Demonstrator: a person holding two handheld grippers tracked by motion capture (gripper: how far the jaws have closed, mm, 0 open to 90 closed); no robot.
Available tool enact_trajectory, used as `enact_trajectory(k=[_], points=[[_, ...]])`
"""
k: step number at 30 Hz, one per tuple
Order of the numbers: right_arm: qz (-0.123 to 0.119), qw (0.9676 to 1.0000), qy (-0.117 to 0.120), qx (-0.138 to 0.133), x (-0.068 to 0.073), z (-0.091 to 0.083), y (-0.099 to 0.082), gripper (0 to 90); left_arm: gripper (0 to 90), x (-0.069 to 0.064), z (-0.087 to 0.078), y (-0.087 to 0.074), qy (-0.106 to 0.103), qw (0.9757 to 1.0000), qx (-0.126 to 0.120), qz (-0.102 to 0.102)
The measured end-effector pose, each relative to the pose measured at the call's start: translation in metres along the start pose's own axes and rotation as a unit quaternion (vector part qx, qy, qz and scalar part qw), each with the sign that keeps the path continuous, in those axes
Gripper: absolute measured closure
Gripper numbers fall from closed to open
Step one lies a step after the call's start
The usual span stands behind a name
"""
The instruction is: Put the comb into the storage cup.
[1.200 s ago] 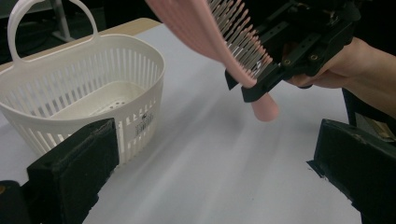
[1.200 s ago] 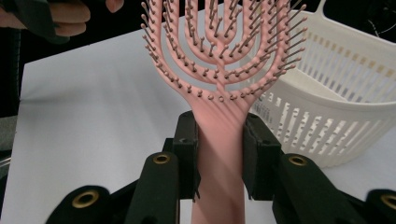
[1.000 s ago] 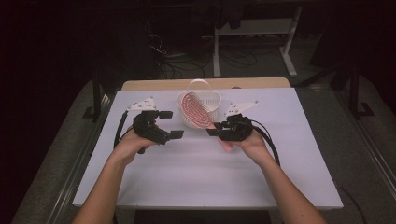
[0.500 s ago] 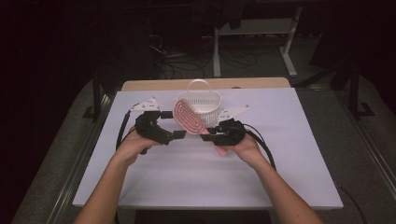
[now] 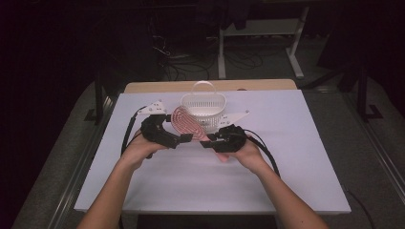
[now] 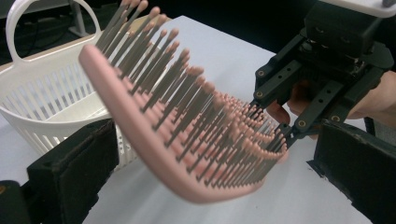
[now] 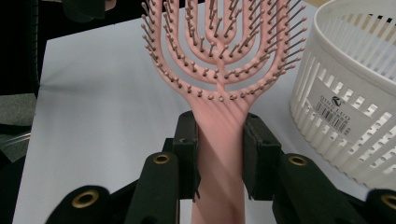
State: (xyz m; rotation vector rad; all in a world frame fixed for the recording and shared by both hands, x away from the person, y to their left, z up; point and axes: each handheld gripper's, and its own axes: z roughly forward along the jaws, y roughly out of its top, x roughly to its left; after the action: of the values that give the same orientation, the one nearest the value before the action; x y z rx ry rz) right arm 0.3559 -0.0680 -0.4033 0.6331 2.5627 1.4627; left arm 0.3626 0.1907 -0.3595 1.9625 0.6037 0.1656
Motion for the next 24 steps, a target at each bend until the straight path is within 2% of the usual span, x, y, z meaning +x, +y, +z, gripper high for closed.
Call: enact_trajectory(k=[8,16,19,24], points=[[-0.004,1.0000,0.003,0.002,0.0027,0.0026,0.0004,68.7,0.4,-0.0010,0.0044,-0.0012,0.007,0.9999,0.008,-0.005],[-0.011,0.9999,0.003,0.005,0.0060,0.0061,0.0006,68.8,7.4,-0.0002,0.0050,-0.0013,0.010,0.9997,0.011,-0.018],[-0.015,0.9999,0.001,0.006,0.0071,0.0067,0.0008,68.7,14.1,0.0002,0.0041,-0.0009,0.013,0.9995,0.011,-0.025],[-0.018,0.9998,-0.002,0.008,0.0082,0.0078,0.0006,68.7,18.6,0.0013,0.0040,-0.0009,0.015,0.9991,0.016,-0.037]])
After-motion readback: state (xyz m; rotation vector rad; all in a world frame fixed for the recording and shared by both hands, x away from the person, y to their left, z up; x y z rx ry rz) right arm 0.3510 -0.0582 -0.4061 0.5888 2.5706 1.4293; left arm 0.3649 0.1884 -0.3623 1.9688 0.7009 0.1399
